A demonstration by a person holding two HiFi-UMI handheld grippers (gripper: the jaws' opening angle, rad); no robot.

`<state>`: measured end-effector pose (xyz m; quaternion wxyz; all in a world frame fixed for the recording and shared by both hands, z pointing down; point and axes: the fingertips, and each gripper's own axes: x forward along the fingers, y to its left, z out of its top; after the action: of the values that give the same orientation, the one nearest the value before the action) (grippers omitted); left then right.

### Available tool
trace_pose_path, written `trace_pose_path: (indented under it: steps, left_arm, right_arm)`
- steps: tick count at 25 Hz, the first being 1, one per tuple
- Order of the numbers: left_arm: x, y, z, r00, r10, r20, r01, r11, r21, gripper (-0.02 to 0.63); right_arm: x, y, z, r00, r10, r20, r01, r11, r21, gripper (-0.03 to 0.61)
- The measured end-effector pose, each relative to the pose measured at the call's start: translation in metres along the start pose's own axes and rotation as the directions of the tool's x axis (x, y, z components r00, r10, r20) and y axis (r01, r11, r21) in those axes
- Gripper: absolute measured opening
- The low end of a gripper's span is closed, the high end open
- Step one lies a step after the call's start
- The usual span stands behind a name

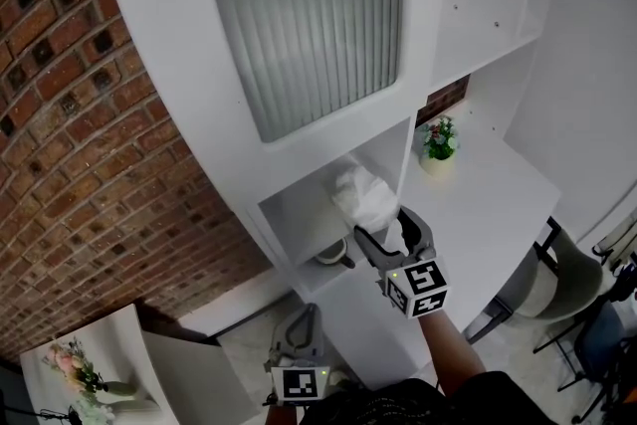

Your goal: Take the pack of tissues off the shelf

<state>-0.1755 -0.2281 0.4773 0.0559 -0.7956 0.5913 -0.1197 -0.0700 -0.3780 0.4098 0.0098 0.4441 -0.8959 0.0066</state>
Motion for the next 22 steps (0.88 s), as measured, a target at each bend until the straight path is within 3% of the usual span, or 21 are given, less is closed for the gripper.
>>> trace_pose_path:
  steps: [8, 22]
  left_arm:
    - [-0.003, -0.011, 0.006, 1.000, -0.019, 0.010, 0.019, 0.999, 0.033, 0.011]
    - [-0.011, -0.031, 0.004, 0.999, -0.037, 0.011, 0.037, 0.999, 0.019, 0.011]
  right_arm:
    - [-0.028, -0.004, 0.004, 1.000, -0.018, 0.025, 0.018, 1.000, 0.006, 0.351]
    - [-0.078, -0.011, -0.012, 0.998, -0.055, 0.029, 0.054, 0.998, 0.036, 0.350]
